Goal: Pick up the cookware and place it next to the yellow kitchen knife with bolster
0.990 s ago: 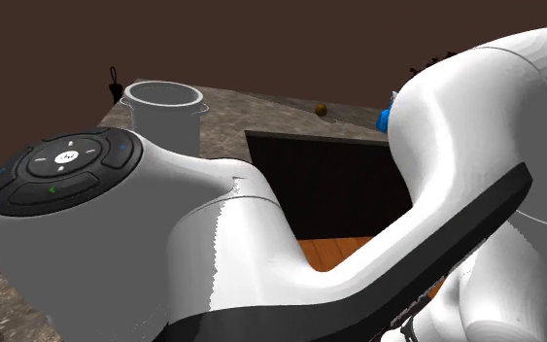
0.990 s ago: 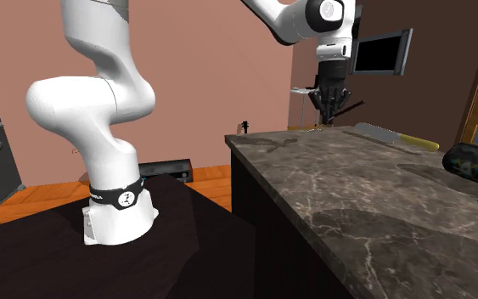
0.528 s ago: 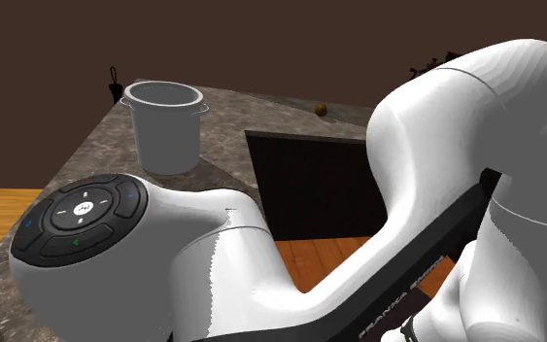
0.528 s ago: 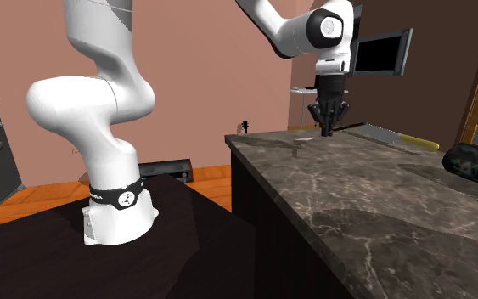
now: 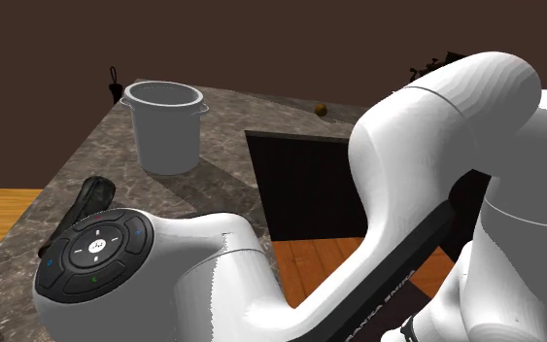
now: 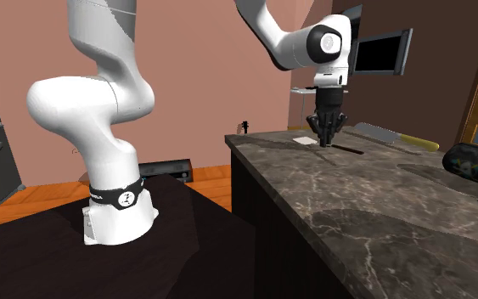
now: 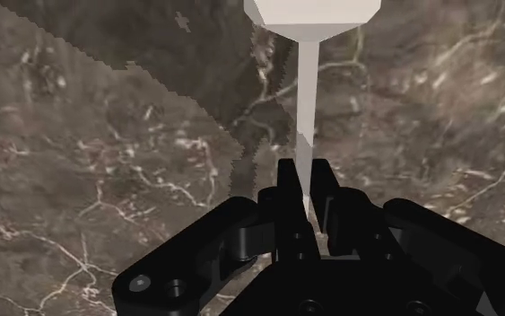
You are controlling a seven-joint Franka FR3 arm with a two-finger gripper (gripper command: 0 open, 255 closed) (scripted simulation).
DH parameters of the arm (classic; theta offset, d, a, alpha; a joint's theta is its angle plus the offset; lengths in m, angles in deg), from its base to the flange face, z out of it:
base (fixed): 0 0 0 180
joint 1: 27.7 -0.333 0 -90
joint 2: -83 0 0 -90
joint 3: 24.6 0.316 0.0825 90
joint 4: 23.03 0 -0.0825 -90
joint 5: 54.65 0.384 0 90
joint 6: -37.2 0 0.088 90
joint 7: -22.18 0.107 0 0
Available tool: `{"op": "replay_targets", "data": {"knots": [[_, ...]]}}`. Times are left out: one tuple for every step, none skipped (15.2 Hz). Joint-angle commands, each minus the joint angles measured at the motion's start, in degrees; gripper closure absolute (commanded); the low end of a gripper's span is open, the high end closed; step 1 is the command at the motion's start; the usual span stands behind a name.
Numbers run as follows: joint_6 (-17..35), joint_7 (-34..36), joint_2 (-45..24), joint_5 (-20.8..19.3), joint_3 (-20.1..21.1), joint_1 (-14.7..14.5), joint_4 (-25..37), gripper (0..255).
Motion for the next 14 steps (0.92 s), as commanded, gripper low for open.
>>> {"op": "replay_targets", "data": {"knots": [[0.1,0.1,-0.1,-0.1,-0.1,-0.1,0.0,255],[0.1,0.1,-0.1,-0.1,-0.1,-0.1,0.0,255],[0.1,0.1,-0.1,-0.1,-0.1,-0.1,0.0,255],[0.1,0.1,-0.1,-0.1,-0.1,-0.1,0.0,255],[0.1,0.1,-0.1,-0.1,-0.1,-0.1,0.0,255],[0.1,0.1,-0.1,-0.1,-0.1,-0.1,0.0,0],[0.1,0.1,-0.1,-0.1,-0.1,-0.1,0.0,0],[0.1,0.1,-0.1,-0.1,-0.1,-0.1,0.0,0],[0.1,0.1,-0.1,-0.1,-0.1,-0.1,0.0,0],[0.1,0.1,-0.1,-0.1,-0.1,-0.1,0.0,0],[0.1,0.1,-0.1,-0.1,-0.1,-0.1,0.0,0],[-1.3,-0.7,1.0,1.1,0.6,0.4,0.7,0],[-2.8,-1.5,2.1,2.3,1.3,0.9,1.5,0],[-4.3,-2.2,3.2,3.4,1.8,1.3,2.4,0]]}}
